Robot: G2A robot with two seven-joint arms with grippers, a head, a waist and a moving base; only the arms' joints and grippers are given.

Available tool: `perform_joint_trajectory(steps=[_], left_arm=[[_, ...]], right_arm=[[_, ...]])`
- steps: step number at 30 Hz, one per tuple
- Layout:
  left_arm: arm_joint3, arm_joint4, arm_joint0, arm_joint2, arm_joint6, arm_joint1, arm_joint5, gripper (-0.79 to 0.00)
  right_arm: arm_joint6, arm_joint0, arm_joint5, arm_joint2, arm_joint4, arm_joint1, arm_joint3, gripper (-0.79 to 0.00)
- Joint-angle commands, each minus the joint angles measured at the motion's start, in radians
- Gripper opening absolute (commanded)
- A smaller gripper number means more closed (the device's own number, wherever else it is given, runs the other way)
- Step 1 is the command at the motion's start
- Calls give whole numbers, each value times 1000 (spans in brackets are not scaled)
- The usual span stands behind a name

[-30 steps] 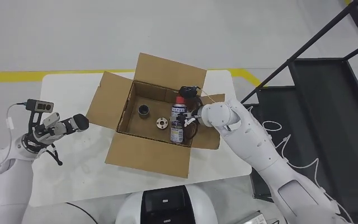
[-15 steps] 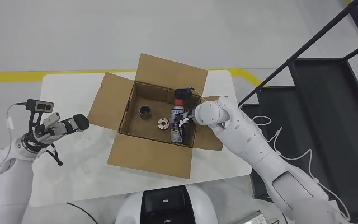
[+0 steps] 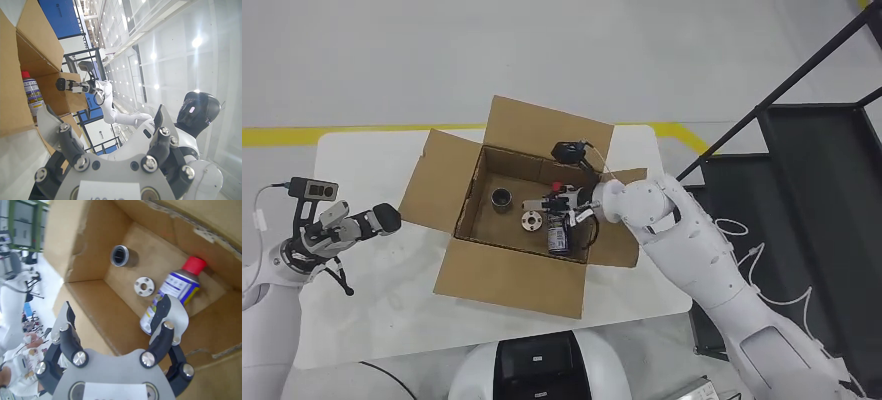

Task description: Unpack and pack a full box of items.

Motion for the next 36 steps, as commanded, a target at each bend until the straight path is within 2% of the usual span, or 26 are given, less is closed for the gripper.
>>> perform_joint_trajectory(steps=[1, 4, 8, 11, 15, 23, 26, 30, 36], left_arm=[[-32, 40, 5, 7, 31, 0, 0, 0], [-49, 105, -4, 16, 52, 1, -28, 0], [-8, 177, -55, 29, 92, 2, -41, 0], [67, 220, -114, 33, 124, 3, -47, 0], [189, 272, -197, 59, 178, 1, -73, 0], [389, 398, -333, 233, 326, -40, -101, 0], [471, 327, -384, 291, 306, -64, -75, 0], [554, 198, -438, 332, 183, -88, -35, 0], [586, 19, -471, 324, -54, -100, 26, 0]], right_arm=[[25, -54, -80, 75, 107, 13, -66, 0], [47, -129, -179, 177, 241, 29, -126, 0], [72, -226, -273, 298, 402, 47, -180, 0], [99, -302, -307, 387, 484, 60, -215, 0], [74, -407, -352, 512, 544, 74, -250, 0], [-29, -576, -396, 691, 598, 85, -268, 0], [-65, -620, -388, 728, 584, 87, -273, 0], [-90, -649, -375, 735, 591, 88, -255, 0], [-85, -629, -334, 681, 615, 87, -166, 0]])
